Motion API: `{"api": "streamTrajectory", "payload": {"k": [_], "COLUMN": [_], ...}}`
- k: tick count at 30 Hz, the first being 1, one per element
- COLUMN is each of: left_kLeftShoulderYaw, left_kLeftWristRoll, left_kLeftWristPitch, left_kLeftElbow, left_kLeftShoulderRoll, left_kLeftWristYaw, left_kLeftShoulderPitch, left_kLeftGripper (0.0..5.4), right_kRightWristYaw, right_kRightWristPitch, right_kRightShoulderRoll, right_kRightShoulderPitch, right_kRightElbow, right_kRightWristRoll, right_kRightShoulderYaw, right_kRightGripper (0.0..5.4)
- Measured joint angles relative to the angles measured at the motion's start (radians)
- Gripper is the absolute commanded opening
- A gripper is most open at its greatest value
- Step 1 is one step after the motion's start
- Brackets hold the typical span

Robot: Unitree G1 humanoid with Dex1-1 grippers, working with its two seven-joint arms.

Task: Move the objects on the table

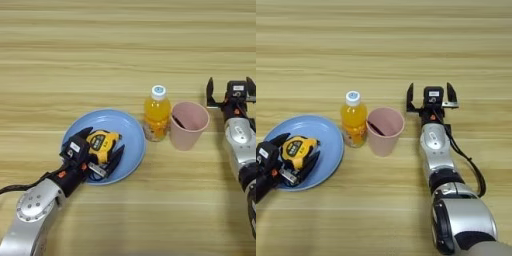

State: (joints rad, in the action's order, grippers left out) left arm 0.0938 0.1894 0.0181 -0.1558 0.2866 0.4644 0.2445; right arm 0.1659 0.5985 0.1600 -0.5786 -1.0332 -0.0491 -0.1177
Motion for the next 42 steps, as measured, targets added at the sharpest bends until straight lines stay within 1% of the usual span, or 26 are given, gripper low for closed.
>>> {"api": "streamTrajectory", "payload": {"k": [4, 10, 18, 22, 29, 36, 42], "left_kLeftShoulderYaw": [-0.001, 0.000, 0.000, -0.005, -0.015, -0.021, -0.035], "left_kLeftWristRoll": [-0.026, -0.029, -0.026, -0.024, -0.018, 0.012, 0.022], "left_kLeftWristPitch": [-0.038, -0.064, -0.085, -0.091, -0.093, -0.093, -0.093], "left_kLeftElbow": [0.071, 0.095, 0.107, 0.108, 0.112, 0.115, 0.099], "left_kLeftShoulderRoll": [-0.006, -0.020, -0.024, -0.026, -0.037, -0.045, -0.070], "left_kLeftWristYaw": [-0.005, -0.001, 0.007, 0.010, 0.019, 0.021, 0.016], "left_kLeftShoulderPitch": [-0.030, -0.032, -0.033, -0.032, -0.031, -0.032, -0.045], "left_kLeftGripper": [5.40, 5.40, 4.68, 4.20, 4.19, 4.19, 4.19], "right_kRightWristYaw": [0.000, 0.001, 0.001, 0.001, 0.001, 0.002, 0.002], "right_kRightWristPitch": [0.000, 0.000, 0.000, 0.000, -0.001, -0.001, -0.001], "right_kRightShoulderRoll": [-0.002, -0.003, -0.003, -0.003, -0.003, -0.003, -0.004], "right_kRightShoulderPitch": [0.000, 0.000, 0.000, 0.000, 0.000, 0.000, 0.000], "right_kRightElbow": [0.005, 0.009, 0.012, 0.014, 0.017, 0.018, 0.018], "right_kRightWristRoll": [-0.001, -0.001, -0.002, -0.002, -0.003, -0.003, -0.003], "right_kRightShoulderYaw": [0.001, 0.002, 0.002, 0.002, 0.003, 0.004, 0.005], "right_kRightGripper": [5.38, 5.38, 5.40, 5.40, 5.40, 5.40, 5.40]}}
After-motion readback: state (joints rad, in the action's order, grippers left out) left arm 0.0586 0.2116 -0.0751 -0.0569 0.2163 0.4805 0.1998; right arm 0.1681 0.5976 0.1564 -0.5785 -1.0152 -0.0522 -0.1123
